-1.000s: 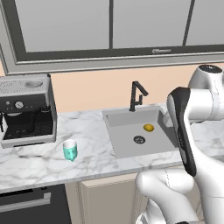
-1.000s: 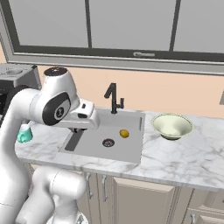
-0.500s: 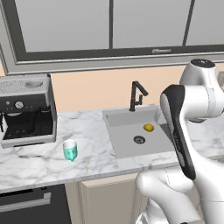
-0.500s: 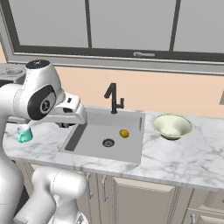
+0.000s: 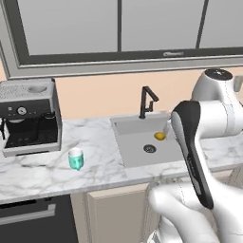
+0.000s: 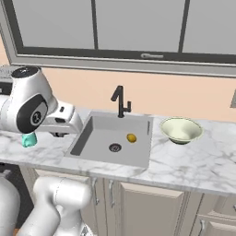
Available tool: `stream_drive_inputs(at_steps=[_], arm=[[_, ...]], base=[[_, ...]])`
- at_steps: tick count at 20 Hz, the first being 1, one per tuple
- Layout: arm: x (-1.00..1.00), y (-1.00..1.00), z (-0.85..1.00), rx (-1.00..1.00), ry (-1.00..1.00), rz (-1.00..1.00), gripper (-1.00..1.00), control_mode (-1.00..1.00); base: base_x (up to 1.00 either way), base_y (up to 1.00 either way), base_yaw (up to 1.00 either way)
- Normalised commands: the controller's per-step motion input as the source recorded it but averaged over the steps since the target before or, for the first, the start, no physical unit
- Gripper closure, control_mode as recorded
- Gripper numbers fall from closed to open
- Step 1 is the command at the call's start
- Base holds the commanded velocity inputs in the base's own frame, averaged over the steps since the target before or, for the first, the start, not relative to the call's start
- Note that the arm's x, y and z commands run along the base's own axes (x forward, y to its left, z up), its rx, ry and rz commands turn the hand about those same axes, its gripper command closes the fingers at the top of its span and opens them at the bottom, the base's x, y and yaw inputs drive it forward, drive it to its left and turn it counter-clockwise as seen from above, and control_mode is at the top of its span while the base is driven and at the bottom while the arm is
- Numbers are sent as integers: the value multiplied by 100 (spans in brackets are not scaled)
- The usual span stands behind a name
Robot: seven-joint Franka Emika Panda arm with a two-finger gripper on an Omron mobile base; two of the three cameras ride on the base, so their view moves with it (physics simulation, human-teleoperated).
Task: Clear the mugs and bowl far away from the sink.
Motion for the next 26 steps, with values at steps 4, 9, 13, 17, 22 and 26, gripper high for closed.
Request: stream_drive_inputs(at_steps=[4, 9, 13, 17, 22, 26], arm=[[0, 0, 0, 0, 0, 0, 100, 100], [0, 0, 0, 0, 0, 0, 100, 100], [0, 0, 0, 0, 0, 0, 100, 100], [0, 0, 0, 0, 0, 0, 100, 100], [0, 0, 0, 0, 0, 0, 100, 100], [0, 0, 0, 0, 0, 0, 100, 100]], base=[[-91, -14, -18], [-29, -25, -78], [0, 0, -100], [0, 0, -100], [0, 0, -100], [0, 0, -100]])
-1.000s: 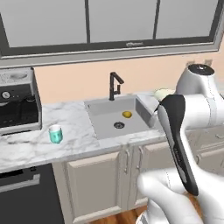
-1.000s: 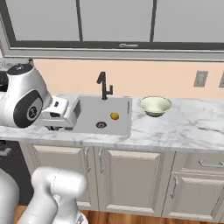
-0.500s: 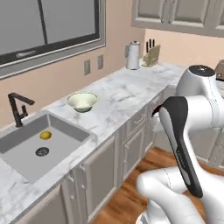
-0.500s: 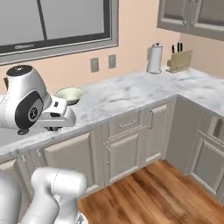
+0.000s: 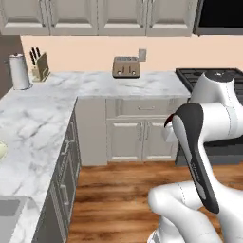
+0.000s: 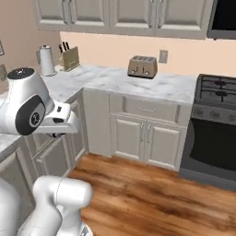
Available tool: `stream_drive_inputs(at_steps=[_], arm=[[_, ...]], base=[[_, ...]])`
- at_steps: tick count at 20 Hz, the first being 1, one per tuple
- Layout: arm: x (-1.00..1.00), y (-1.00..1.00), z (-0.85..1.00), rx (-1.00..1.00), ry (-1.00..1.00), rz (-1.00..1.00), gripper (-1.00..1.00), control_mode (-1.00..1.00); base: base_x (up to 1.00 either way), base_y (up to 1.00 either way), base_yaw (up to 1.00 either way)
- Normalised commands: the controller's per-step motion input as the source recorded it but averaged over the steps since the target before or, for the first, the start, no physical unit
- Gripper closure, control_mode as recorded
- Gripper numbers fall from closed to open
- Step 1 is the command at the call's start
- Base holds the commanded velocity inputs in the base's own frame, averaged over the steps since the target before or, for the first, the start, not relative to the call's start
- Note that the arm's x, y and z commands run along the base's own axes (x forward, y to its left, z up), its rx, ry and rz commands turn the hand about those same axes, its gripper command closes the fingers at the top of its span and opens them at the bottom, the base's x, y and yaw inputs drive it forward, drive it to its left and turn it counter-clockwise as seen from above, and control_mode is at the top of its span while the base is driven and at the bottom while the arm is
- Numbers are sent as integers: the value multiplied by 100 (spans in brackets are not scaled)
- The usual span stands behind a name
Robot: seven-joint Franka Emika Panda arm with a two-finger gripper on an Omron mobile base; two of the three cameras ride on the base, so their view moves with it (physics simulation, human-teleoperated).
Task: Clear the mugs and bowl far away from the sink.
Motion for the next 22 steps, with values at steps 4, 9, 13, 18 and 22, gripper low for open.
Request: stream_drive_inputs(at_steps=[4, 9, 13, 18, 22], arm=[[0, 0, 0, 0, 0, 0, 100, 100], [0, 0, 0, 0, 0, 0, 100, 100], [0, 0, 0, 0, 0, 0, 100, 100], [0, 0, 0, 0, 0, 0, 100, 100], [0, 0, 0, 0, 0, 0, 100, 100]], base=[[0, 0, -100], [0, 0, -100], [0, 0, -99], [0, 0, -97], [1, -6, -93]])
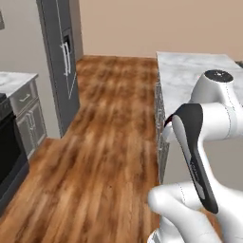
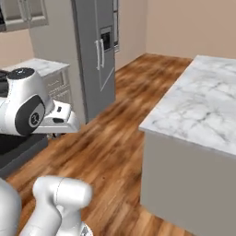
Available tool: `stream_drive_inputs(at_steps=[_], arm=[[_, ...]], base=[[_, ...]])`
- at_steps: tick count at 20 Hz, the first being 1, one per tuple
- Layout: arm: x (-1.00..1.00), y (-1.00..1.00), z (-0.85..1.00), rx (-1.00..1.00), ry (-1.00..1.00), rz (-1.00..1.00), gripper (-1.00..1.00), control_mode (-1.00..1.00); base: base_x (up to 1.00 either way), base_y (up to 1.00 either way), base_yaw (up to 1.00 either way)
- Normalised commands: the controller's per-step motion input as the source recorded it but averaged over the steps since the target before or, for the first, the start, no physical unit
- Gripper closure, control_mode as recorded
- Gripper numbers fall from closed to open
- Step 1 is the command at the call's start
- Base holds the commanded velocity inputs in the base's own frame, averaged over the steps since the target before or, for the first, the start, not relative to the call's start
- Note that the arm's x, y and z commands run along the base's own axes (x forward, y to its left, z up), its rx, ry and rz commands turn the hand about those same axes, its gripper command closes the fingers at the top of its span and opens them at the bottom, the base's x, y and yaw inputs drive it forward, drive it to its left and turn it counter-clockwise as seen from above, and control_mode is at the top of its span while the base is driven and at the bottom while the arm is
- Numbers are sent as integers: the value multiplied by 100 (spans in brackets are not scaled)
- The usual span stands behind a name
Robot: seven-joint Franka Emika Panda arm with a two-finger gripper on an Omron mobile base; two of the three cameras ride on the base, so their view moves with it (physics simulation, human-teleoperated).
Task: Clear the mugs and bowl far away from the sink.
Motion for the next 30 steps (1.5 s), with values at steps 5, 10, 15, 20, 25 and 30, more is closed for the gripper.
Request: stream_drive_inputs(at_steps=[5, 10, 15, 20, 25, 30], arm=[[0, 0, 0, 0, 0, 0, 100, 100], [0, 0, 0, 0, 0, 0, 100, 100], [0, 0, 0, 0, 0, 0, 100, 100], [0, 0, 0, 0, 0, 0, 100, 100], [0, 0, 0, 0, 0, 0, 100, 100], [0, 0, 0, 0, 0, 0, 100, 100]], base=[[11, -82, -64], [73, -73, -29], [100, -81, -7], [100, -33, -2], [93, -8, 0], [58, -4, 2]])
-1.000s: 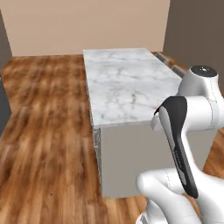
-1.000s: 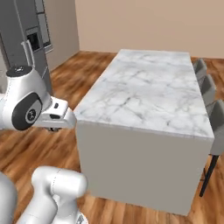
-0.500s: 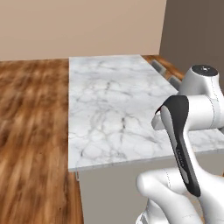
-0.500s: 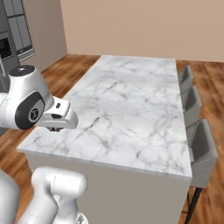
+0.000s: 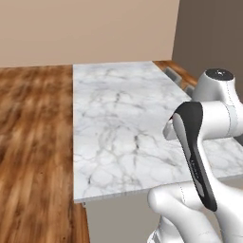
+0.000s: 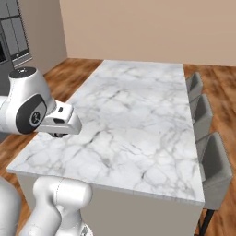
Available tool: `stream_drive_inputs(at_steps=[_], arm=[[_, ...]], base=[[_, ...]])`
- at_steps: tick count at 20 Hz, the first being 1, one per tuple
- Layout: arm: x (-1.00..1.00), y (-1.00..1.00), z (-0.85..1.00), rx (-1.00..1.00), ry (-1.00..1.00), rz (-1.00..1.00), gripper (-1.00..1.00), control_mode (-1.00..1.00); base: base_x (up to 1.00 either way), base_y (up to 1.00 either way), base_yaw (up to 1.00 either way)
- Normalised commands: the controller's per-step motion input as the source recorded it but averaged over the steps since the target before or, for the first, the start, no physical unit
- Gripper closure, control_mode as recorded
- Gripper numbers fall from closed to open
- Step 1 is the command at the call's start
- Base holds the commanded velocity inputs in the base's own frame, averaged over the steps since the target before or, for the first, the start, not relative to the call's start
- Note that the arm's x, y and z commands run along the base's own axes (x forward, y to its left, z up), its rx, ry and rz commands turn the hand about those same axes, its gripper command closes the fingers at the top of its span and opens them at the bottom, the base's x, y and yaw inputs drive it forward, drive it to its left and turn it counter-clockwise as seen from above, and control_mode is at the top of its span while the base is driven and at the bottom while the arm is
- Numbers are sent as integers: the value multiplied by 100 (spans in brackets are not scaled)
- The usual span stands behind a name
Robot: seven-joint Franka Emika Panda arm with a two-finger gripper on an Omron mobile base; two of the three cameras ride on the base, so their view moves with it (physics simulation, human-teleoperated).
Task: Clear the mugs and bowl far away from the sink.
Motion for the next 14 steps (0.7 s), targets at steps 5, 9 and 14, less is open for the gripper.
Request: stream_drive_inputs(at_steps=[5, 9, 14], arm=[[0, 0, 0, 0, 0, 0, 100, 100], [0, 0, 0, 0, 0, 0, 100, 100], [8, 0, -2, 0, 2, -1, 100, -100]], base=[[53, -8, -9], [41, -2, -27], [22, -1, -13]])
